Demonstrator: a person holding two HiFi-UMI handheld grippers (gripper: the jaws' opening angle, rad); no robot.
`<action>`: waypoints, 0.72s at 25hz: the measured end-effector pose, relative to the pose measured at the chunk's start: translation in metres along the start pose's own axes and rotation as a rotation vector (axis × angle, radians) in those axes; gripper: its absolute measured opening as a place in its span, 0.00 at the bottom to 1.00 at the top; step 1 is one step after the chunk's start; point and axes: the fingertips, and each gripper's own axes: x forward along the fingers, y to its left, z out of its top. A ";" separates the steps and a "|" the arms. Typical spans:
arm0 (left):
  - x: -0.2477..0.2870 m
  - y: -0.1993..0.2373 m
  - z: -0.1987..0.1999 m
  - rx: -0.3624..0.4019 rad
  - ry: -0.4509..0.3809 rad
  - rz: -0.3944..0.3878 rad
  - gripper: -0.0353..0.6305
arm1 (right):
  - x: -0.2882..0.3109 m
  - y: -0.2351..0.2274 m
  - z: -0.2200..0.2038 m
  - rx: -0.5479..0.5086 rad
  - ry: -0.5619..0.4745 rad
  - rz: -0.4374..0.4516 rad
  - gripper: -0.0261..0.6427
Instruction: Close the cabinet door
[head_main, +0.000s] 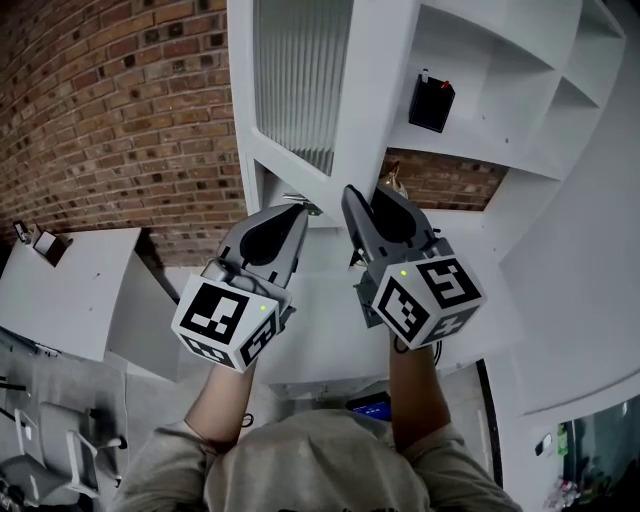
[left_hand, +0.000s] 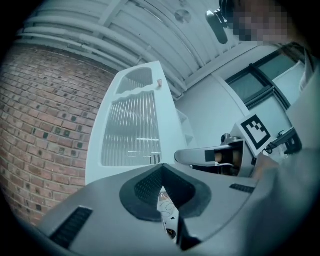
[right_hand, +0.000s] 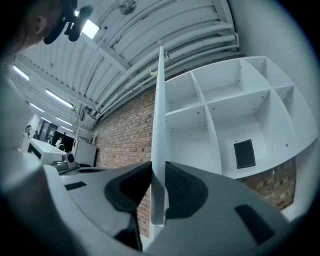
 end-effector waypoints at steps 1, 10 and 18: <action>0.004 0.000 -0.002 0.000 0.002 0.010 0.06 | 0.001 -0.004 0.000 -0.002 0.000 0.011 0.17; 0.041 -0.002 -0.013 0.007 0.005 0.096 0.06 | 0.010 -0.043 -0.003 0.008 -0.001 0.117 0.18; 0.065 0.006 -0.024 0.010 0.012 0.165 0.06 | 0.024 -0.073 -0.006 0.024 0.001 0.208 0.18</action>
